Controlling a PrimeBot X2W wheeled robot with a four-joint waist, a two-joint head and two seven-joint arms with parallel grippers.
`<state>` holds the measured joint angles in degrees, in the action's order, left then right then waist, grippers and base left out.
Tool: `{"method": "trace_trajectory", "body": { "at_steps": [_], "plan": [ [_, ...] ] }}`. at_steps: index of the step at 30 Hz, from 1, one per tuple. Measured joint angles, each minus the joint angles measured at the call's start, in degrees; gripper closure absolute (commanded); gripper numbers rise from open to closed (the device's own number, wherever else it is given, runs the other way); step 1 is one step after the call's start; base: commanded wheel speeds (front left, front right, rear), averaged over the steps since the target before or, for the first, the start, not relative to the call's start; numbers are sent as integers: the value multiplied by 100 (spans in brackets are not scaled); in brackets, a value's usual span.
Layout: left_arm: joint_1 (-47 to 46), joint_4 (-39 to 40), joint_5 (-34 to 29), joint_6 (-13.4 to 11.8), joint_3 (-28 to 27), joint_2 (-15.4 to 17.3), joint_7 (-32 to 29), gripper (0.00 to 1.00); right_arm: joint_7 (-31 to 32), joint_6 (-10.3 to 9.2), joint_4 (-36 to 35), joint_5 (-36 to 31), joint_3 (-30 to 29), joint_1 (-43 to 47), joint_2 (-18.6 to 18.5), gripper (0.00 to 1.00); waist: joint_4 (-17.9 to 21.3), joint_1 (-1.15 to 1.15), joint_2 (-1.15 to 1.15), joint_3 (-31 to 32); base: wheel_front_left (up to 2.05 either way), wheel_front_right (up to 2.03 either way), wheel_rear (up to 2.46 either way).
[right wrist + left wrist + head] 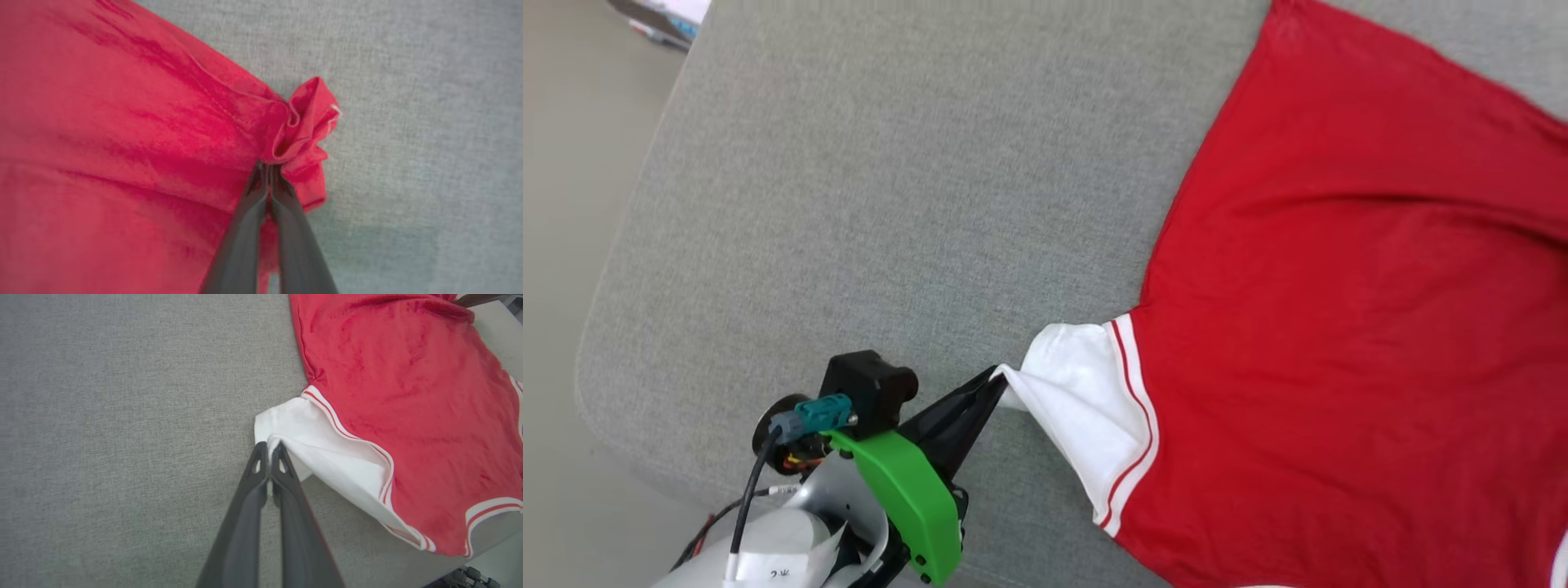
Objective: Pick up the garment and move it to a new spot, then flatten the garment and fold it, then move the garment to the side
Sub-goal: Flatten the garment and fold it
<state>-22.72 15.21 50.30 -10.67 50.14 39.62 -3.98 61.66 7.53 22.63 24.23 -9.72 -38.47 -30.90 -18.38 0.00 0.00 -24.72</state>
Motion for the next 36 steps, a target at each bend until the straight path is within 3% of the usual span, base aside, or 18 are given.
{"method": "trace_trajectory", "body": {
  "at_steps": [8,15,22,27,33,34,36],
  "plan": [
    [406,-197,272,-116,-56,-5,221,100,-83,0,-530,385,-154,1489,212,100,376,0,0,747,0,0,0],
    [665,-369,459,-205,-158,-81,492,100,20,0,-1352,501,-653,2724,466,100,719,0,0,1324,0,0,0],
    [825,-501,582,-276,-243,-260,750,100,272,0,-2157,517,-1036,3852,909,100,1039,0,0,1729,0,0,0],
    [852,-622,613,-277,-254,-394,871,100,287,0,-2309,464,-1137,4253,1246,100,1191,0,0,1908,0,0,0],
    [856,-700,617,-275,-227,-506,907,100,238,0,-2324,421,-1137,4372,1368,100,1262,0,0,1995,0,0,0],
    [856,-704,617,-274,-226,-509,907,100,227,0,-2338,416,-1131,4372,1367,4,1259,0,0,1993,0,0,0],
    [855,-710,616,-272,-223,-512,923,100,221,0,-2396,421,-1081,4372,1343,0,1249,0,0,1979,0,0,0]
  ]
}}
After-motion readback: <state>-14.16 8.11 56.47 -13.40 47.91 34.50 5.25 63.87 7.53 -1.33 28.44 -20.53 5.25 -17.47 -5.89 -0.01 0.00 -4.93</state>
